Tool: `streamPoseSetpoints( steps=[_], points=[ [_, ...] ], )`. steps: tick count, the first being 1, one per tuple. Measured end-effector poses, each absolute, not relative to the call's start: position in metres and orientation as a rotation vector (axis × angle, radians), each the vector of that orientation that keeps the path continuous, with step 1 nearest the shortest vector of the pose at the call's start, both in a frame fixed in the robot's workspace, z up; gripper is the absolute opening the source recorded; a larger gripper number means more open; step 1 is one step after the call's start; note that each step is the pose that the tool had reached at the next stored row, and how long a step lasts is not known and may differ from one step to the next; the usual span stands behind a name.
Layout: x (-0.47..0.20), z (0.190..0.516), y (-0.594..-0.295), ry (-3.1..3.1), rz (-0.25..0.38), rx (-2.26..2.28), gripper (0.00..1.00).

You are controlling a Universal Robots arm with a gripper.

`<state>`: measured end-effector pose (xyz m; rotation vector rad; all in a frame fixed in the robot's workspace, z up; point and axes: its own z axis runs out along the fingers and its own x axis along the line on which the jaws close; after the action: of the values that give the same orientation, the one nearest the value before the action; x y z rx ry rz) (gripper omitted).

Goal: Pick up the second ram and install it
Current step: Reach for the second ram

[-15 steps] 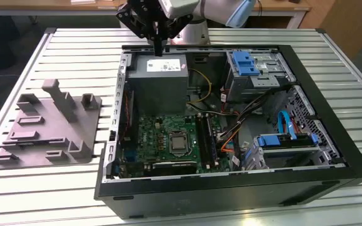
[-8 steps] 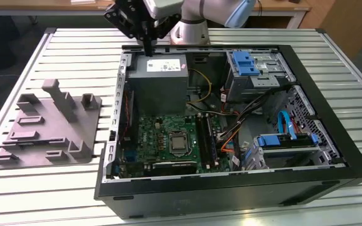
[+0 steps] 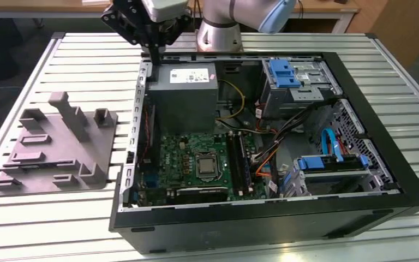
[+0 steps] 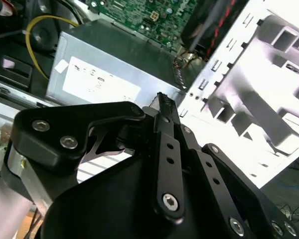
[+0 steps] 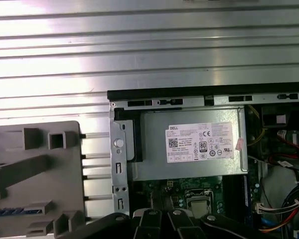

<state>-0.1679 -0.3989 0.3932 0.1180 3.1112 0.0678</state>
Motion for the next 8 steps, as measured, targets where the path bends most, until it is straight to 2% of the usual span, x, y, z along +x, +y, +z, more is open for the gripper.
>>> streamPoseSetpoints(
  steps=[8],
  points=[
    [-0.183, 0.393, -0.399, 3.111, 0.068, 0.118, 0.10]
  ],
)
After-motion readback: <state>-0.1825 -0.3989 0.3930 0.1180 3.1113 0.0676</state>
